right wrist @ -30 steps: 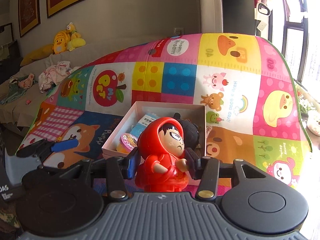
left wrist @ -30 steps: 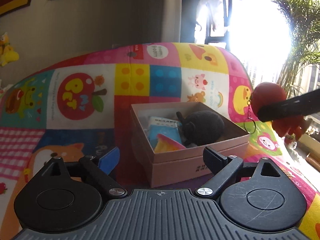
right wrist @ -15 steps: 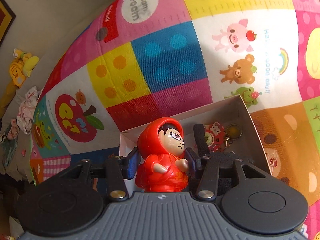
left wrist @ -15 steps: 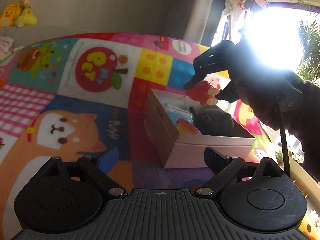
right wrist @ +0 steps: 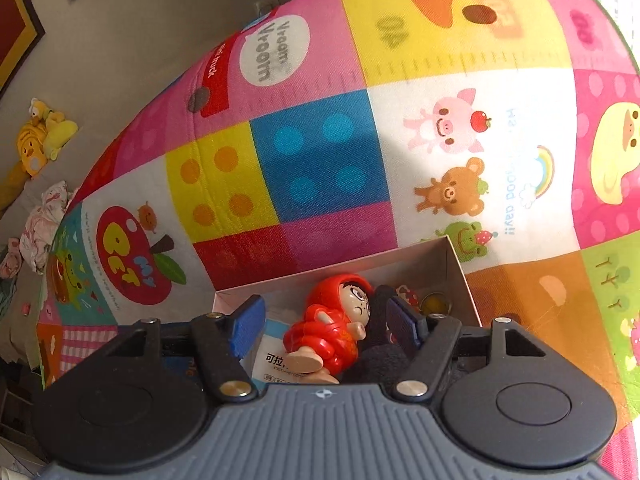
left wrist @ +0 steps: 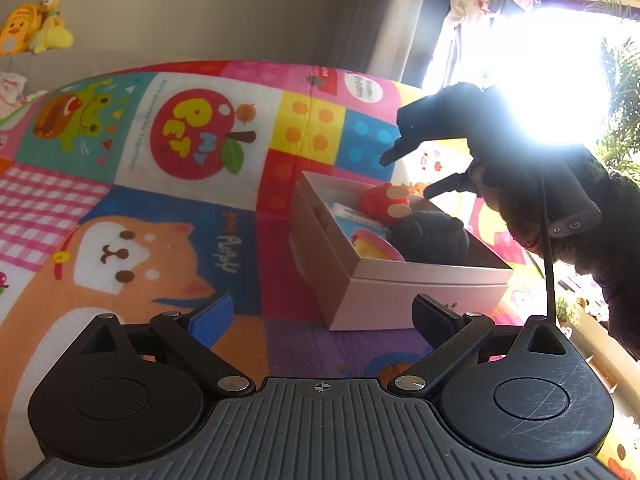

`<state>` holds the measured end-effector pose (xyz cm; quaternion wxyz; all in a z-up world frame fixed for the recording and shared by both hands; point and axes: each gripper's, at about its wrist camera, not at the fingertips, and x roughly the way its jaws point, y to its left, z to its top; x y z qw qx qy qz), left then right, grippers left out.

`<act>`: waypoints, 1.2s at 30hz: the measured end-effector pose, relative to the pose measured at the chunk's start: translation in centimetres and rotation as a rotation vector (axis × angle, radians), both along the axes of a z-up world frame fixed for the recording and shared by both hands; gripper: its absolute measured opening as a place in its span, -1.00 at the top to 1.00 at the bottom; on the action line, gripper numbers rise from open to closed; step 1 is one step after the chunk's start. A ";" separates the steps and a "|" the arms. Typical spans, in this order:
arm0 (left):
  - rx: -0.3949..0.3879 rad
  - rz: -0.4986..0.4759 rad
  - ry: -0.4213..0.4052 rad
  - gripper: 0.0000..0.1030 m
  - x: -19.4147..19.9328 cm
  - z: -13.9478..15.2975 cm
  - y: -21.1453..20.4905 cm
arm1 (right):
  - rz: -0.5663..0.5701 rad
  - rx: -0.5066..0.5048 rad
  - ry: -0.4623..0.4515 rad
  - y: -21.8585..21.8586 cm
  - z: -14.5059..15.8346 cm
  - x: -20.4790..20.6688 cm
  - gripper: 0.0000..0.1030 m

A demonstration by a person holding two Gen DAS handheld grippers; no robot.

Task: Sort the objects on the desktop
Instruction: 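Lower the red hooded figure into the pink box and open the right gripper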

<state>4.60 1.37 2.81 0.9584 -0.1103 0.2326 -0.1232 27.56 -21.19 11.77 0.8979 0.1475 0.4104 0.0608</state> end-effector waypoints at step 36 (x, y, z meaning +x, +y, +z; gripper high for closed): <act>-0.005 0.000 0.021 -0.94 0.2 -0.2 0.2 | 0.007 0.075 0.162 1.6 -3.3 2.3 -0.04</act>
